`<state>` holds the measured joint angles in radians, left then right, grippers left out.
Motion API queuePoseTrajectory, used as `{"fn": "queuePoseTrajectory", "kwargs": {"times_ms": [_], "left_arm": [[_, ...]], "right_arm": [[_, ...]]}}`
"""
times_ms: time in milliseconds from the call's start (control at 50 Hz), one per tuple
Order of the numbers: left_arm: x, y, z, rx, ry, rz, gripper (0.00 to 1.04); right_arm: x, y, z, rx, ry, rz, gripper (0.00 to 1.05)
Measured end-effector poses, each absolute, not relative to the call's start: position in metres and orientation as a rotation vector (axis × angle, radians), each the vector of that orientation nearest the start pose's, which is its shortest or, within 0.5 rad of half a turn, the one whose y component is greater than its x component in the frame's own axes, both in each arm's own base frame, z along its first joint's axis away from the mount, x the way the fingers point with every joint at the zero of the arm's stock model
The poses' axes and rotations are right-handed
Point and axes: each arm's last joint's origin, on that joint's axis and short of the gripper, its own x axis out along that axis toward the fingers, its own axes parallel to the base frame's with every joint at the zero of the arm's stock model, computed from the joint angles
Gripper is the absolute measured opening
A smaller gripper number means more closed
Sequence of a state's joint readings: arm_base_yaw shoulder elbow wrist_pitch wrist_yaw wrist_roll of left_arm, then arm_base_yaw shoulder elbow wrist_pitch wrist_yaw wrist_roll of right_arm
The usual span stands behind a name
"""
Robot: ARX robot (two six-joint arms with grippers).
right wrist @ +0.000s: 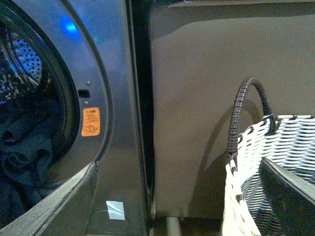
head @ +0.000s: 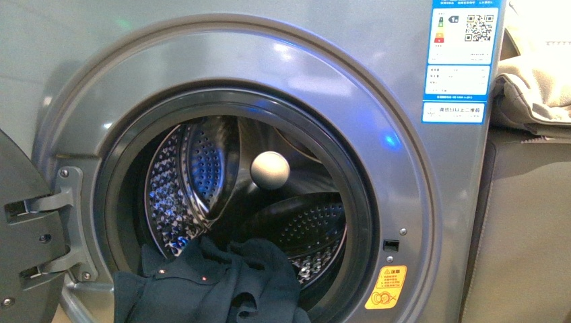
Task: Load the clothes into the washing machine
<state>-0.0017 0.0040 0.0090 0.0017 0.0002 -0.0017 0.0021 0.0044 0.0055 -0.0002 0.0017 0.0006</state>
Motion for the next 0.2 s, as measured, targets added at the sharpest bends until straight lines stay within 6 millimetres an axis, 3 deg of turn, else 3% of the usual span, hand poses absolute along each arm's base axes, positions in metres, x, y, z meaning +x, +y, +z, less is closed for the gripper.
{"fn": "queuePoseTrajectory", "kwargs": {"times_ms": [200], "left_arm": [[0.0974, -0.0002, 0.1664, -0.002, -0.007, -0.002, 0.98]], "right_arm": [[0.0976, 0.0002, 0.1650, 0.001, -0.001, 0.000, 0.97]]}}
